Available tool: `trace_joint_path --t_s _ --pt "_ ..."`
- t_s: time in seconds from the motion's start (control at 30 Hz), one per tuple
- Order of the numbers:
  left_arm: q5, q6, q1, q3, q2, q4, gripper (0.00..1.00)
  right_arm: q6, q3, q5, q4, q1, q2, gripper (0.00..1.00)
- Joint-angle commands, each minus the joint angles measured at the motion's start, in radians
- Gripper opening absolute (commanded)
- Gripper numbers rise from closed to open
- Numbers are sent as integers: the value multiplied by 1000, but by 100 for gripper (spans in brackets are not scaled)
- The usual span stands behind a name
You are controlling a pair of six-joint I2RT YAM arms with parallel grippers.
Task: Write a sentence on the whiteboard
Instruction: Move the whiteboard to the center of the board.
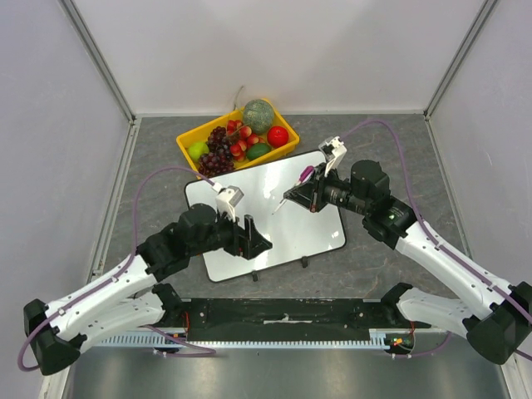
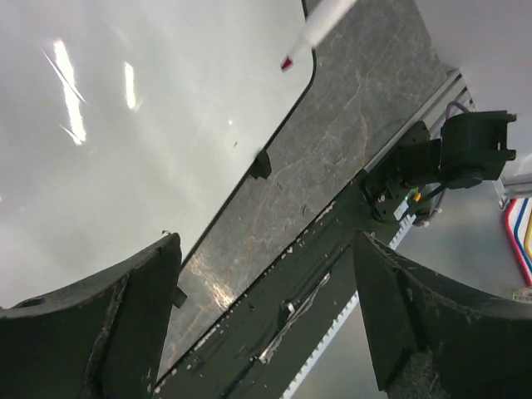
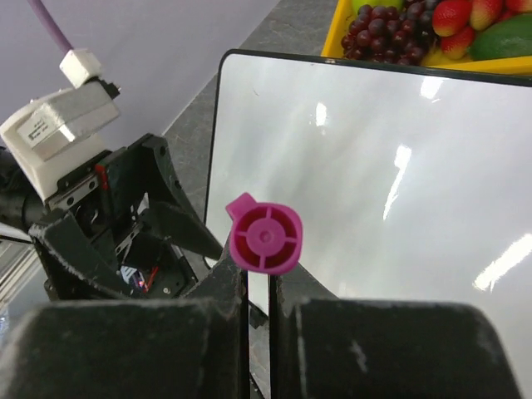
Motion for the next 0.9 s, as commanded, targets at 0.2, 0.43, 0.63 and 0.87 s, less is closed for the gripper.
trace_joint_path --t_s 0.2,0.43,0.63,0.87 --pt "-496 -418 -371 -16 113 -133 86 -78 -40 118 -29 -6 -46 0" --pt "-654 -602 -520 61 288 -297 85 -104 -43 136 -44 -29 -42 0" --pt "-653 -645 -526 -2 284 -290 72 -128 -44 115 -44 -49 -34 0" --pt "-610 -656 -525 -65 356 -196 64 -131 -41 107 -44 -80 -34 0"
